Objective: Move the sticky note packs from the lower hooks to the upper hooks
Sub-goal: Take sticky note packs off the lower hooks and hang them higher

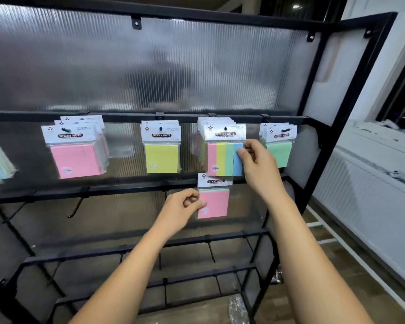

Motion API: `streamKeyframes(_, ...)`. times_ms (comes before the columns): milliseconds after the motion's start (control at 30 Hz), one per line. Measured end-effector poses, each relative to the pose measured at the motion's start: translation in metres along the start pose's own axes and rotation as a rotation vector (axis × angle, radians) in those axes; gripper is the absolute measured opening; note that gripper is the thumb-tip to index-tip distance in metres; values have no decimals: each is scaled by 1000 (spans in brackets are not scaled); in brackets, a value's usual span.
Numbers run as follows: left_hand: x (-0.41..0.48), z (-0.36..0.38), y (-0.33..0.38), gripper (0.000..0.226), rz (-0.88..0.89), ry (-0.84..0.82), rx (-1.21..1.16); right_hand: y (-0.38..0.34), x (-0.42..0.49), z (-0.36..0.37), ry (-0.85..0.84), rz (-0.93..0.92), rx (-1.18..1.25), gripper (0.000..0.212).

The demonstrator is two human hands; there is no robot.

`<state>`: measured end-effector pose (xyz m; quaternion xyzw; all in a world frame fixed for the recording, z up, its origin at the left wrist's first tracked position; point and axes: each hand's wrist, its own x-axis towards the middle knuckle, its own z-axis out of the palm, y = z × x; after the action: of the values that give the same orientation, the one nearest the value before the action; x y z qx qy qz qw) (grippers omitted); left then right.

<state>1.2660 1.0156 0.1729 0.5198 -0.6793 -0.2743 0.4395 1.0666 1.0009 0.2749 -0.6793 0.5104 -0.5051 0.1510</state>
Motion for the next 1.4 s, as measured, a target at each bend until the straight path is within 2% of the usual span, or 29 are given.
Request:
streamKeyframes(167,2,8,3,15,-10,34,27,7,16,-2,-34,19,31,17)
streamKeyframes(267,2,11,3,11,-16,61,37,10,21,-2,-41,36,62,21)
streamKeyframes(433,2,12,3,12,-25,94,51,11,24,-2,-12,56,80,16)
streamKeyframes(633,1,12,4,11,-21,91,69,13,24,-4,9,106,114,22)
streamKeyframes(933,2,14,4,8,-31,76,64,13,22,-4,59,91,160,15)
streamKeyframes(967,2,14,4,9,-31,78,63,13,21,-5,57,77,163,16)
streamKeyframes(1067,2,13,4,12,-21,77,68,13,18,-8,5,-27,97,48)
streamKeyframes(1100,2,13,4,12,-17,74,70,12,18,-9,-20,-57,60,53)
streamKeyframes(1400,3,9,5,9,-18,73,67,20,29,5,-73,-100,-125,53)
